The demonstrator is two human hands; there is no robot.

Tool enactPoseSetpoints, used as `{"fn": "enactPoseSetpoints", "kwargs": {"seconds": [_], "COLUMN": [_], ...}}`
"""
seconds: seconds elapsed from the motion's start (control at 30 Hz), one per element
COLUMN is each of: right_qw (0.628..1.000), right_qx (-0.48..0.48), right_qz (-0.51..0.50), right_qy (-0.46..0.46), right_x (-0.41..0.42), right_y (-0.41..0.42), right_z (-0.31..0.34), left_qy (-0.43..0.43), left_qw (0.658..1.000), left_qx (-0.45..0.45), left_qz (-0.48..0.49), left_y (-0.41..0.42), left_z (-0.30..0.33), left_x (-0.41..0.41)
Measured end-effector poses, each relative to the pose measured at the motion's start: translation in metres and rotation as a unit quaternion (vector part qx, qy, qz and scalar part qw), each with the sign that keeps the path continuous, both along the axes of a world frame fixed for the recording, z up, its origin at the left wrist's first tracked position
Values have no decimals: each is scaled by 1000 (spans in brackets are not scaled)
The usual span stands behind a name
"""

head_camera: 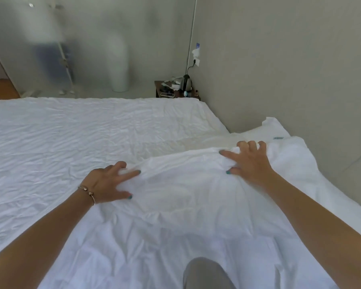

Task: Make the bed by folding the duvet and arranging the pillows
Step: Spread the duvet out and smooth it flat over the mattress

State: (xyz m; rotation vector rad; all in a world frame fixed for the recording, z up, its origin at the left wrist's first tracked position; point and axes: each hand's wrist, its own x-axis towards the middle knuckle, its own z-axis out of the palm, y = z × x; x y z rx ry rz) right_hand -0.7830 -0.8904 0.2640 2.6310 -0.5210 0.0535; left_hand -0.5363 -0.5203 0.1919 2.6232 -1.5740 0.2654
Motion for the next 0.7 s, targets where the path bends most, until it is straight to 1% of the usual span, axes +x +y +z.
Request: {"fn": "enactPoseSetpoints", "kwargs": {"seconds": [0.07, 0.1, 0.17, 0.23, 0.3, 0.33, 0.4, 0.43, 0.5, 0.53, 0.6, 0.63, 0.67, 0.7], "right_qw": [1000, 1000, 995, 984, 981, 983, 994, 996, 996, 990, 973, 966, 964, 965], "right_qx": [11, -1, -44, -98, -132, -133, -94, -56, 45, 93, 150, 155, 153, 150], "right_qz": [8, 24, 79, 116, 115, 108, 59, 27, -30, -59, -109, -119, -119, -116], "right_qy": [20, 11, -44, -89, -83, -61, 19, 57, 74, 84, 141, 168, 180, 182], "right_x": [34, 59, 125, 204, 277, 307, 348, 356, 353, 344, 327, 323, 322, 322], "right_y": [-28, -46, -90, -142, -186, -207, -243, -256, -281, -289, -299, -301, -302, -302], "right_z": [-16, -17, -5, 7, 5, -9, -65, -101, -177, -208, -255, -270, -279, -283], "left_qy": [-22, -24, -50, -57, -80, -88, -81, -79, -69, -28, 120, 193, 248, 284], "left_qw": [999, 998, 995, 987, 979, 978, 975, 973, 967, 965, 953, 937, 920, 904], "left_qx": [37, 52, 49, 86, 102, 111, 150, 171, 180, 166, 115, 105, 109, 122], "left_qz": [7, 19, 65, 127, 157, 156, 140, 135, 169, 202, 253, 270, 284, 297], "left_y": [-17, -31, -68, -114, -166, -192, -244, -267, -314, -338, -379, -394, -405, -408], "left_z": [0, 6, 34, 60, 65, 56, 12, -23, -99, -136, -195, -215, -231, -242], "left_x": [38, 59, 107, 163, 225, 254, 301, 314, 316, 302, 254, 229, 204, 184]}}
